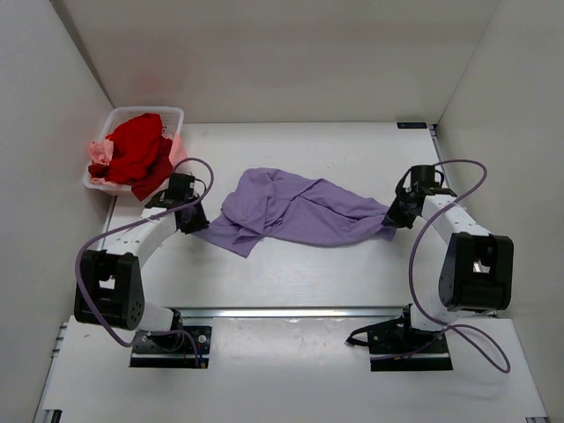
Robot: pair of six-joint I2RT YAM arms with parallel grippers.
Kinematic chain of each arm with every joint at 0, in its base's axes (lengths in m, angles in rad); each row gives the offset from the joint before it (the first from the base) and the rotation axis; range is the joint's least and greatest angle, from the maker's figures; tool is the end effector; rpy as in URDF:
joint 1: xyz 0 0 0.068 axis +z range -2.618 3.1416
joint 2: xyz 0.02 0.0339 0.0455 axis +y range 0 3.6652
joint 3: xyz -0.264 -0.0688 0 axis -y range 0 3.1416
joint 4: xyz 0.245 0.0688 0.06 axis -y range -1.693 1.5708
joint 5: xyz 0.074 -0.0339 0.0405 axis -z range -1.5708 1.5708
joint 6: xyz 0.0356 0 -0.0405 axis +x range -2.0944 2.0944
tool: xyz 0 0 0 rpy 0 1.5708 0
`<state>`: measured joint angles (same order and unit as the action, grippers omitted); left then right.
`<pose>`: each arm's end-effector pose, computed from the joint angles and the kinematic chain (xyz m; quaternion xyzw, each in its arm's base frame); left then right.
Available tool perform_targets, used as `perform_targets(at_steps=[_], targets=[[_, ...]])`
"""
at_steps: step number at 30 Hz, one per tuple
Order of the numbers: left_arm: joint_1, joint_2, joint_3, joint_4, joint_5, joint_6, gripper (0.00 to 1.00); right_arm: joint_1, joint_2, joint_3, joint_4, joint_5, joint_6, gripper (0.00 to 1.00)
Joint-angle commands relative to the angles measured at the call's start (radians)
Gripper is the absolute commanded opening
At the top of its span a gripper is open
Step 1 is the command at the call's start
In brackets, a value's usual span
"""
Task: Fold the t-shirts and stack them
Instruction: Flatten out the tshirt
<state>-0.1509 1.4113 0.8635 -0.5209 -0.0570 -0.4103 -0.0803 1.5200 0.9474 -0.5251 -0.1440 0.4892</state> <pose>0.2684 -0.0388 0.2017 -0.1323 0.9592 -0.0422 0.2462 0.2943 -0.0186 0.1976 0.2562 0.9353 0.1159 0.2147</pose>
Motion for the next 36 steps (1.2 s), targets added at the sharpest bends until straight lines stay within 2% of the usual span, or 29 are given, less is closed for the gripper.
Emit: perform_targets(at_steps=[1, 2, 3, 4, 6, 7, 9, 10, 15, 16, 17, 18, 19, 20, 21, 24, 26, 31, 34, 36], targets=[[0.02, -0.028, -0.027, 0.013, 0.0, -0.001, 0.38, -0.01, -0.055, -0.005, 0.023, -0.012, -0.009, 0.0], [0.025, -0.026, -0.034, 0.018, 0.006, -0.004, 0.47, -0.009, -0.058, -0.002, 0.023, -0.02, -0.002, 0.0], [0.027, -0.014, -0.044, 0.022, -0.009, 0.001, 0.51, -0.013, -0.058, -0.012, 0.028, -0.022, -0.001, 0.05], [0.021, -0.003, -0.047, 0.03, -0.026, 0.004, 0.54, -0.012, -0.06, -0.016, 0.025, -0.026, -0.009, 0.21], [0.004, 0.009, -0.043, 0.038, -0.056, 0.013, 0.6, -0.019, -0.057, -0.016, 0.031, -0.031, -0.001, 0.4], [0.005, 0.018, -0.043, 0.051, -0.084, 0.011, 0.62, -0.019, -0.058, -0.016, 0.034, -0.026, -0.012, 0.44], [0.013, 0.052, -0.037, 0.067, -0.086, 0.004, 0.69, -0.019, -0.054, -0.021, 0.033, -0.023, -0.012, 0.5], [0.01, 0.075, -0.032, 0.077, -0.086, -0.002, 0.76, -0.025, -0.058, -0.027, 0.037, -0.017, -0.012, 0.51], [0.001, 0.199, 0.044, 0.088, -0.072, -0.005, 0.77, -0.024, -0.021, -0.03, 0.06, -0.022, -0.011, 0.56], [0.002, 0.225, 0.054, 0.081, -0.06, -0.004, 0.71, -0.024, -0.015, -0.021, 0.056, -0.025, -0.014, 0.56], [0.004, 0.245, 0.072, 0.079, -0.046, 0.005, 0.65, -0.024, 0.006, -0.013, 0.051, -0.029, -0.021, 0.49], [0.002, 0.262, 0.074, 0.081, -0.029, 0.014, 0.42, -0.018, 0.022, -0.001, 0.051, -0.041, -0.023, 0.45], [0.004, 0.267, 0.097, 0.082, -0.014, 0.016, 0.08, -0.012, 0.029, 0.002, 0.042, -0.049, -0.043, 0.26], [0.001, 0.268, 0.112, 0.072, 0.003, 0.025, 0.0, -0.004, 0.045, 0.034, 0.022, -0.054, -0.057, 0.06], [0.002, 0.243, 0.114, 0.068, 0.006, 0.024, 0.0, -0.006, 0.046, 0.062, 0.007, -0.045, -0.06, 0.0], [-0.004, 0.131, 0.196, 0.065, -0.035, -0.01, 0.0, -0.003, -0.018, 0.123, -0.013, -0.016, -0.063, 0.0], [-0.004, 0.039, 0.276, 0.073, -0.047, -0.056, 0.0, -0.012, -0.085, 0.165, 0.037, -0.031, -0.052, 0.0], [-0.016, -0.037, 0.628, 0.041, -0.142, -0.076, 0.0, -0.053, -0.228, 0.342, 0.14, -0.085, 0.006, 0.0], [-0.019, -0.051, 0.764, -0.003, -0.173, -0.052, 0.0, -0.079, -0.299, 0.369, 0.175, -0.089, 0.029, 0.0], [-0.032, -0.098, 0.763, -0.02, -0.239, -0.027, 0.0, -0.096, -0.337, 0.364, 0.154, -0.103, 0.038, 0.0]])
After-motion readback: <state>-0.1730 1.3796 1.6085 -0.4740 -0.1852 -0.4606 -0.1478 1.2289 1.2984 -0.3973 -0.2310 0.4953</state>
